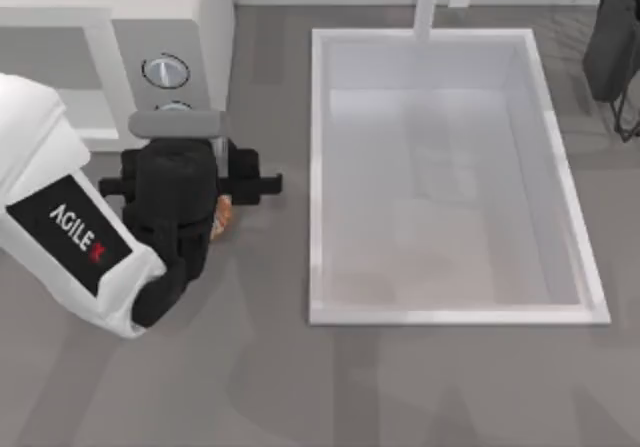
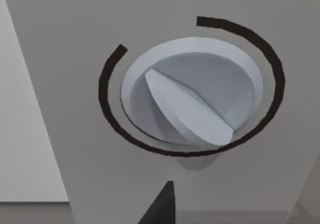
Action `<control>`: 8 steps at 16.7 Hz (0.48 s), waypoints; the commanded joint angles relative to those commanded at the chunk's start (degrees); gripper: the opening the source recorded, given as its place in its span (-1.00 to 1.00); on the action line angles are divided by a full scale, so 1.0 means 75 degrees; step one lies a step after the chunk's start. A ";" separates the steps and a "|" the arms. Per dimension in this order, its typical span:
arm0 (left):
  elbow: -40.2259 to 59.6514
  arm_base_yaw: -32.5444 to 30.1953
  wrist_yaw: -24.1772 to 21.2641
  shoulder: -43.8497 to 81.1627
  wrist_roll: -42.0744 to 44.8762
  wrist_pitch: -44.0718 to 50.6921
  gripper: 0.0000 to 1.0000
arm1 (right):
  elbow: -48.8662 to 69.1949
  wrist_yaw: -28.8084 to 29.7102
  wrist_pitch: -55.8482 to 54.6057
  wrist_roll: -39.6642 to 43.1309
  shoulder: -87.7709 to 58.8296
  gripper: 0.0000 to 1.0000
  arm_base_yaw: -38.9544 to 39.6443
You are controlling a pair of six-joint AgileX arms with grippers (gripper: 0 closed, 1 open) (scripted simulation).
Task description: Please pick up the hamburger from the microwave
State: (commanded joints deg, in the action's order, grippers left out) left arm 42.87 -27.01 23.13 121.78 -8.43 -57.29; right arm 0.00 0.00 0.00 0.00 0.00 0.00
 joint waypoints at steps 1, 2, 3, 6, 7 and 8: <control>0.0000 0.0000 0.0000 0.0000 0.0000 0.0000 0.81 | 0.0000 0.0000 0.0000 0.0000 0.0000 1.00 0.0000; 0.0000 0.0000 0.0000 0.0000 0.0000 0.0000 0.96 | 0.0000 0.0000 0.0000 0.0000 0.0000 1.00 0.0000; 0.0000 0.0000 0.0000 0.0000 0.0000 0.0000 1.00 | 0.0000 0.0000 0.0000 0.0000 0.0000 1.00 0.0000; 0.0000 0.0000 0.0000 0.0000 0.0000 0.0000 1.00 | 0.0000 0.0000 0.0000 0.0000 0.0000 1.00 0.0000; 0.0000 0.0000 0.0000 0.0000 0.0000 0.0000 1.00 | 0.0000 0.0000 0.0000 0.0000 0.0000 1.00 0.0000; 0.0000 0.0000 0.0000 0.0000 0.0000 0.0000 1.00 | 0.0000 0.0000 0.0000 0.0000 0.0000 1.00 0.0000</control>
